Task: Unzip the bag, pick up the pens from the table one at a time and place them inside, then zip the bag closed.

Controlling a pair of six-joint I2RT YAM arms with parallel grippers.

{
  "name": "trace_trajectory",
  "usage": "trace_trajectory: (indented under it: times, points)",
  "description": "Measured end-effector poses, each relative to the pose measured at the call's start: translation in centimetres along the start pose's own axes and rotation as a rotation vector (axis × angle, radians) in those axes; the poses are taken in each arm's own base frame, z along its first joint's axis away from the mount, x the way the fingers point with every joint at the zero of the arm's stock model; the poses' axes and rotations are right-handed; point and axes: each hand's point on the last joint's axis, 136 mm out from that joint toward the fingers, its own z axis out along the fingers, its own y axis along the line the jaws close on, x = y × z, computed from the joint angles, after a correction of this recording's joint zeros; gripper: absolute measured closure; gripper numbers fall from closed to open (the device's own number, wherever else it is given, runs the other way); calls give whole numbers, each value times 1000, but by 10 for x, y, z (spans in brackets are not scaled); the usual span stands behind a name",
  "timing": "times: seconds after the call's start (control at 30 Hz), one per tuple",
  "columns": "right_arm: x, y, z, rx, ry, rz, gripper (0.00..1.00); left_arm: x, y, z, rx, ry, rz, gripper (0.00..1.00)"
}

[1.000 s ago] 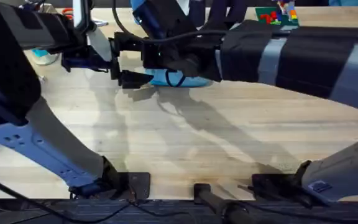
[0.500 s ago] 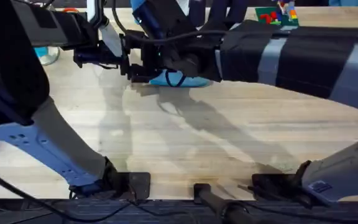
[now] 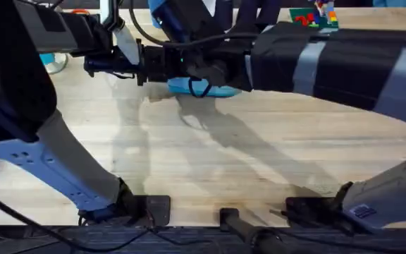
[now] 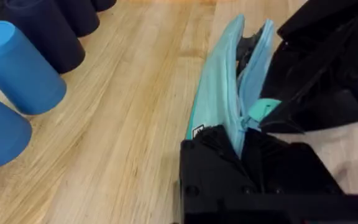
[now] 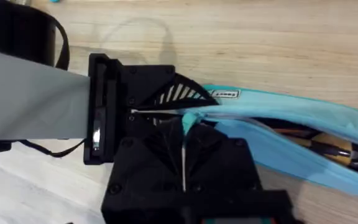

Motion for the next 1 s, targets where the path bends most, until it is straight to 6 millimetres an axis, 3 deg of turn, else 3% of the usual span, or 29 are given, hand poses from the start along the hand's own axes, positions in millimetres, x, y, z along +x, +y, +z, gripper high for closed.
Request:
trace_trajectory:
  times: [0.37, 1.0]
  points:
    - [-2, -6, 1, 12, 2, -9, 971, 0, 0, 0, -1, 3, 2, 956]
    - [10, -72, -4, 166, 166, 16, 969, 0, -1, 3, 8, 6, 7, 956]
